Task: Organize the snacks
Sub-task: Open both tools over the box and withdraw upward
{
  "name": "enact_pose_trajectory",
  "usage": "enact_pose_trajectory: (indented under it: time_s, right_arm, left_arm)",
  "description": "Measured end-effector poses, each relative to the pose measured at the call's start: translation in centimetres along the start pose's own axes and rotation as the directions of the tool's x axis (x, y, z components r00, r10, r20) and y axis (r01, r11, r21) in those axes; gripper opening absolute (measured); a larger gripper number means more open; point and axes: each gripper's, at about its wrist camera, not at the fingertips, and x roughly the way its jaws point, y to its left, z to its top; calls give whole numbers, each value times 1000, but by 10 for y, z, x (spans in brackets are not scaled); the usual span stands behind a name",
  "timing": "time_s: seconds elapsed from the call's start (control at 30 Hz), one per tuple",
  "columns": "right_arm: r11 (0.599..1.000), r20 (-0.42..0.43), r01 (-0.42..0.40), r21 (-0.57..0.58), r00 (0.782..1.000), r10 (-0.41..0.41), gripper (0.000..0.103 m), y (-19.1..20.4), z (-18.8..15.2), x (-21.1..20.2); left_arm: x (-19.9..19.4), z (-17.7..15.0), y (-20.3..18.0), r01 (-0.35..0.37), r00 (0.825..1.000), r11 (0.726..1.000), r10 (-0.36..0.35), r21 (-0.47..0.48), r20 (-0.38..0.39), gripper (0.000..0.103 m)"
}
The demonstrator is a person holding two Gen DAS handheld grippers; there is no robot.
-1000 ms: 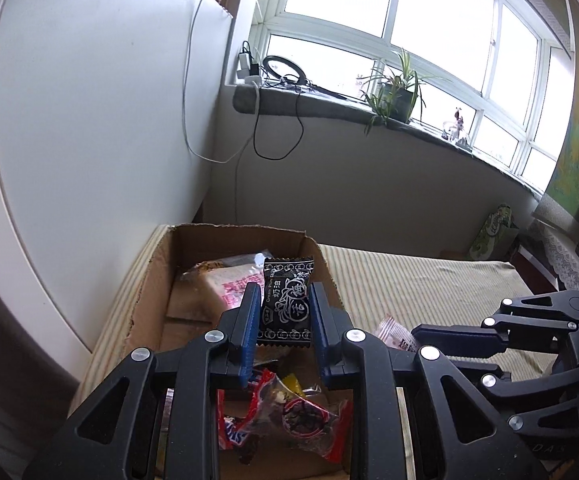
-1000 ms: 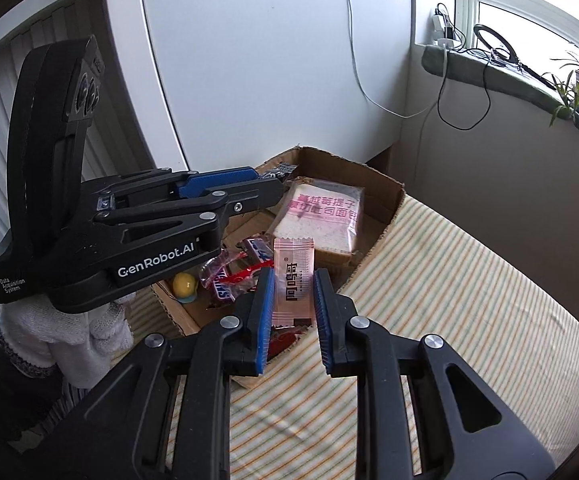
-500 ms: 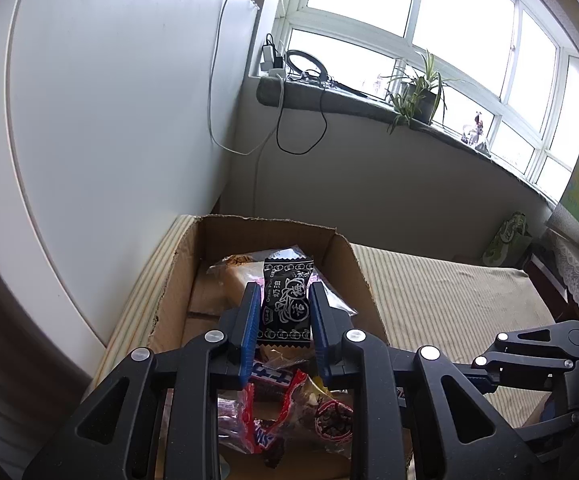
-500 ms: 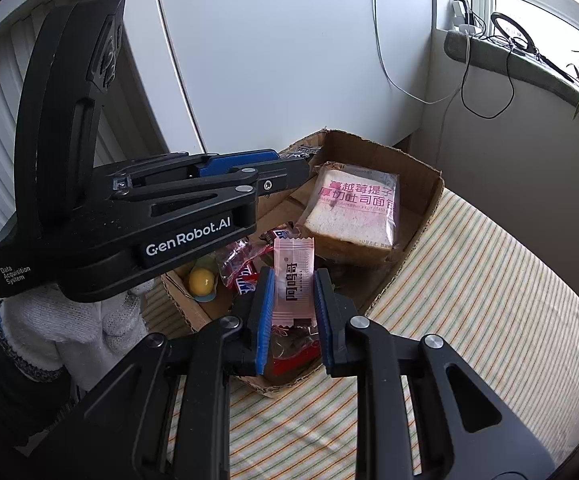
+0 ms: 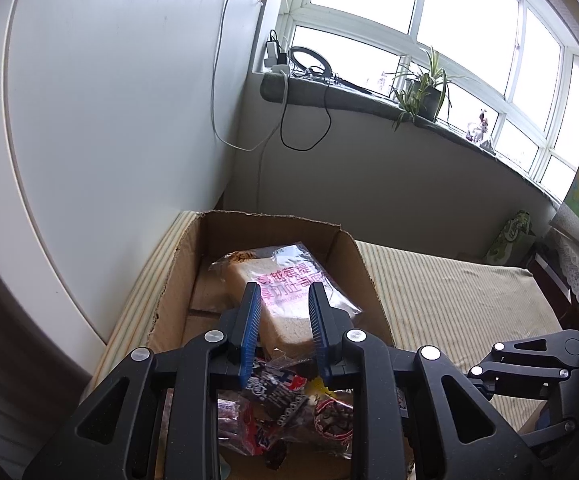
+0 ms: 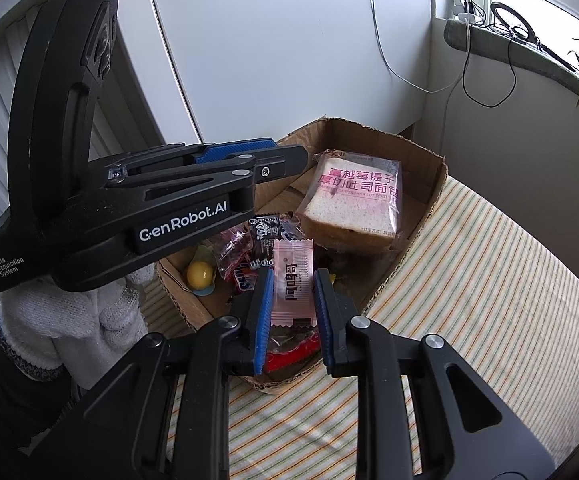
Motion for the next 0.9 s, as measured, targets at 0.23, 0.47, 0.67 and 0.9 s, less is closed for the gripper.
enact_pose_trajectory:
  time_s: [0.23, 0.47, 0.67, 0.9]
  right_arm:
    - [1000, 12, 14, 10, 1000, -14, 35, -4, -4, -4]
    - [999, 32, 35, 18, 999, -36, 46, -7, -8, -16]
    - [998, 50, 56, 18, 997, -57, 53, -8, -12, -26]
    - [993, 95, 117, 9, 989, -117, 76, -6, -15, -40]
  left_arm:
    - [-4, 1, -1, -6, 1000, 1000, 6, 4, 8, 23]
    - [-10, 3, -6, -12, 1000, 1000, 11, 17, 25, 23]
    - [-15, 3, -11, -21, 999, 999, 20, 29, 41, 29]
    - [-23, 2, -12, -32, 997, 999, 30, 37, 72, 61]
